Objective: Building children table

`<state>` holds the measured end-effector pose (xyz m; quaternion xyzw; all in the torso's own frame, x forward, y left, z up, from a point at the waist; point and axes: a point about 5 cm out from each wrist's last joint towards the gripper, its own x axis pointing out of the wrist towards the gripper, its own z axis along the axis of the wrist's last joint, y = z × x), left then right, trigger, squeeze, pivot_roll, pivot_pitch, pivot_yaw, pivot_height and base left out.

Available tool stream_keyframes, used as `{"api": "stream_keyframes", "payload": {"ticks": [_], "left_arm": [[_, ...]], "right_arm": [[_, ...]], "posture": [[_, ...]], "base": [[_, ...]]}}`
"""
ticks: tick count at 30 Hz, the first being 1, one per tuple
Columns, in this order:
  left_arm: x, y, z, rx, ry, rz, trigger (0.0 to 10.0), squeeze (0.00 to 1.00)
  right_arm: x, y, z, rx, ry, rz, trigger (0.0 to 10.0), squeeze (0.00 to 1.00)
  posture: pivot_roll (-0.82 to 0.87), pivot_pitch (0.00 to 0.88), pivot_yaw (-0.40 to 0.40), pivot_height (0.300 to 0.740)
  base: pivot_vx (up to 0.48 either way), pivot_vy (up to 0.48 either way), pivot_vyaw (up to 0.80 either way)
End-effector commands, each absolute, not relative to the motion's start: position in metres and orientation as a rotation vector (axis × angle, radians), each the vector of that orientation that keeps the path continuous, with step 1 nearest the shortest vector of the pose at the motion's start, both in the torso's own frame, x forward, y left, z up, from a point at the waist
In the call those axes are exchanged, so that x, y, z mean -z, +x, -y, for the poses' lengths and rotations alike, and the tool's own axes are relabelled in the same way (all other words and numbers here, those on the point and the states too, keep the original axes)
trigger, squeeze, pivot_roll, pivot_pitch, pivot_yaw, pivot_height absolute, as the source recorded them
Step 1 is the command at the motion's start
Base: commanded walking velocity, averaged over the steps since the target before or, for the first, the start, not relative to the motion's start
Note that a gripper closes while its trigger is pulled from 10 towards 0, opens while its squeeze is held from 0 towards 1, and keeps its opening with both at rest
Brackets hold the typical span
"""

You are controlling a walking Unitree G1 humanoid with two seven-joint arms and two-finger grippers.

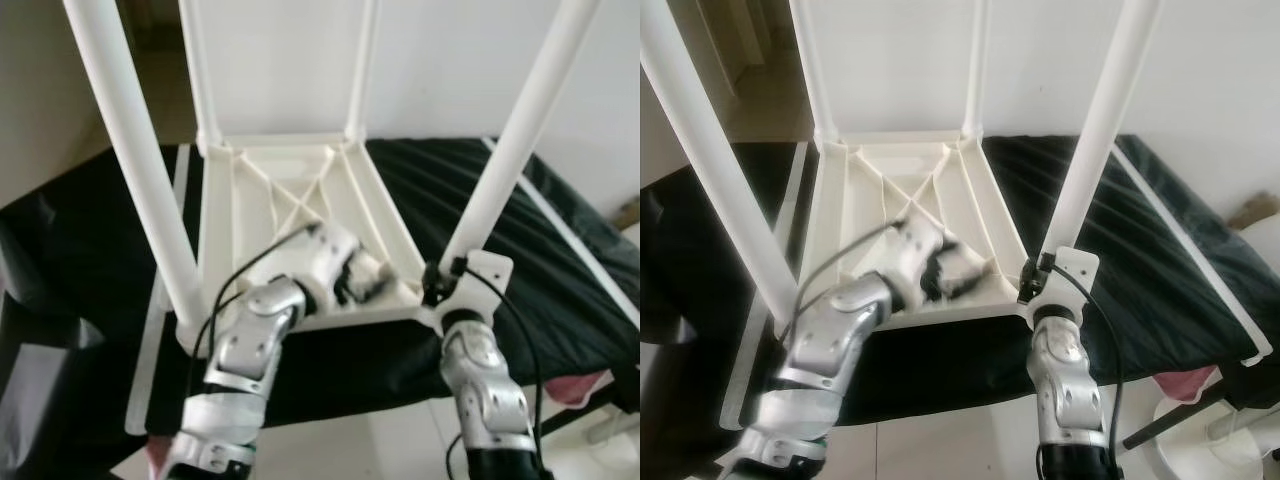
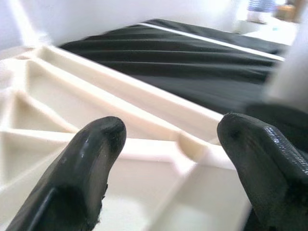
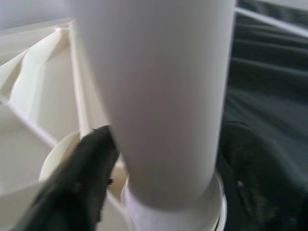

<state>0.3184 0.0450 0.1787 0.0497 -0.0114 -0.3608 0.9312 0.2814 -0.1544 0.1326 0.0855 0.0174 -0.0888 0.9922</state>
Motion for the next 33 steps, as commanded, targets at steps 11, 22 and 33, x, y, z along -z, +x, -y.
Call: {"api": "stream_keyframes", "payload": {"ticks": [11,22,33], "left_arm": [[-0.180,0.313,-0.043,0.773,0.061,0.016,10.0,0.00],[-0.173,0.287,-0.044,0.923,0.289,0.139,10.0,0.00],[-0.168,0.258,-0.038,1.177,0.265,0.125,10.0,0.00]], "right_arm": [[-0.136,0.257,0.179,-0.018,0.110,0.004,10.0,1.00],[-0.144,0.266,0.214,-0.242,-0.070,-0.005,10.0,0.00],[-0.149,0.281,0.217,-0.479,-0.104,-0.015,10.0,0.00]], "posture": [[0.02,0.000,-0.044,0.740],[0.02,0.000,-0.034,0.740],[0.02,0.000,-0.020,0.740]], "base": [[0.000,0.000,0.00],[0.000,0.000,0.00],[0.000,0.000,0.00]]}}
